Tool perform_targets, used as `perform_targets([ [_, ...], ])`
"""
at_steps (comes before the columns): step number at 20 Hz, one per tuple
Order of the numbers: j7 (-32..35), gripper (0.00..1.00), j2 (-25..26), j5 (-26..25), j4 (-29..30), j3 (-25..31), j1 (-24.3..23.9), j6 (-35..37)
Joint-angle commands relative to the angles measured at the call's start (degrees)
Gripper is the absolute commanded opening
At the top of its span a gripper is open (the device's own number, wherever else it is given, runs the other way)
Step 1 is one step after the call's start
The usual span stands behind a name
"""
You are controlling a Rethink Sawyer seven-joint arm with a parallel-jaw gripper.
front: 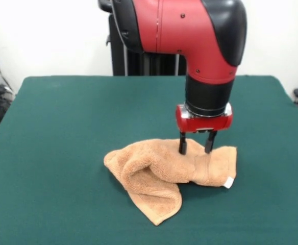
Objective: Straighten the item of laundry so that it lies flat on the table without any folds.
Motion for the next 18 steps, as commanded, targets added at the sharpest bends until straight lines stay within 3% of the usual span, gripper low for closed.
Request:
perform_targets([
  [1, 6.0, 1.00, -4.1, 0.3, 1.9, 4.4, 2.6, 4.2],
  [6, 8.0, 1.00, -5.4, 1.7, 2.6, 4.1, 3.7, 5.9],
  [14, 4.5, 1.00, -5.0, 2.4, -2.0, 5.2, 0.5, 12.4],
  [18, 3.5, 1.00, -3.6, 2.1, -3.5, 5.8, -0.8, 12.5],
])
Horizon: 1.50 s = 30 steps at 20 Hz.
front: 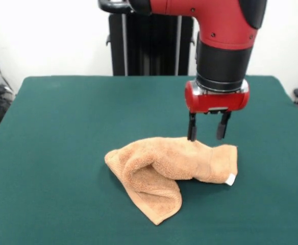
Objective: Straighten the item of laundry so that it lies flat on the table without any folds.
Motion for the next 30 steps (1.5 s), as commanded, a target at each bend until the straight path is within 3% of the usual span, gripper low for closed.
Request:
perform_targets([
  [1, 3.2, 1.00, 3.2, 1.5, -2.5, 5.9, -2.0, 7.5],
  [10, -0.6, 1.00, 5.2, 0.1, -2.0, 9.3, -5.5, 5.1],
  [18, -13.7, 1.00, 8.7, 1.6, -1.4, 22.9, -13.9, 13.3],
  [23, -10.6, 1.00, 8.0, -0.5, -0.3, 24.6, -14.6, 13.2],
  [30, -11.8, 1.00, 8.0, -1.7, 0.1, 28.3, -17.3, 17.1],
])
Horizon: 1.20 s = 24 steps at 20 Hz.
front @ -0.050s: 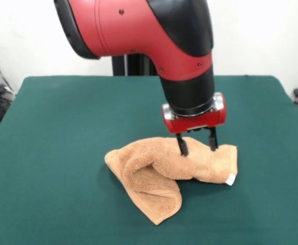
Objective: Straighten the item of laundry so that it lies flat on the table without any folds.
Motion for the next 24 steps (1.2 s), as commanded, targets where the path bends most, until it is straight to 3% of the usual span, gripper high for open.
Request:
perform_targets([
  [1, -11.4, 1.00, 3.1, -1.7, 2.5, 10.4, -0.6, 8.3],
  [7, -9.9, 1.00, -0.6, -1.6, 0.6, 10.3, -0.9, 16.8],
  [13, -11.5, 1.00, 0.1, -2.9, -8.6, 10.7, -0.9, 28.9],
  [20, -11.7, 1.00, -0.8, -5.1, -8.3, 10.8, -1.8, 28.2],
  [24, -11.9, 1.00, -0.3, -6.1, -11.0, 10.6, -2.0, 29.6],
])
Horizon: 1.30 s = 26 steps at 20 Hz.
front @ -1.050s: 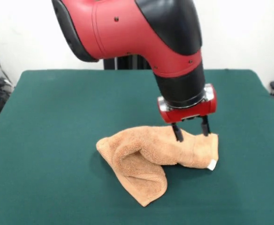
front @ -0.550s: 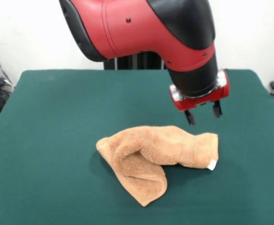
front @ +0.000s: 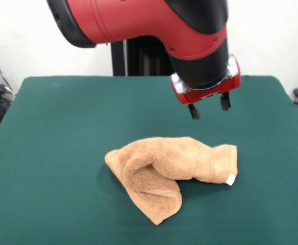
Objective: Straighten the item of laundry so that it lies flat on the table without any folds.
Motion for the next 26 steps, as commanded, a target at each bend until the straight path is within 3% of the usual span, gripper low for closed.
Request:
perform_targets([
  [1, -11.8, 1.00, 1.5, -3.1, -4.2, 5.5, -0.5, 4.5],
  [13, -12.2, 1.00, 3.1, -5.9, -5.2, 5.6, -1.1, 0.8],
  [26, -12.3, 1.00, 7.9, -8.2, -2.0, 7.1, -3.1, -11.0],
])
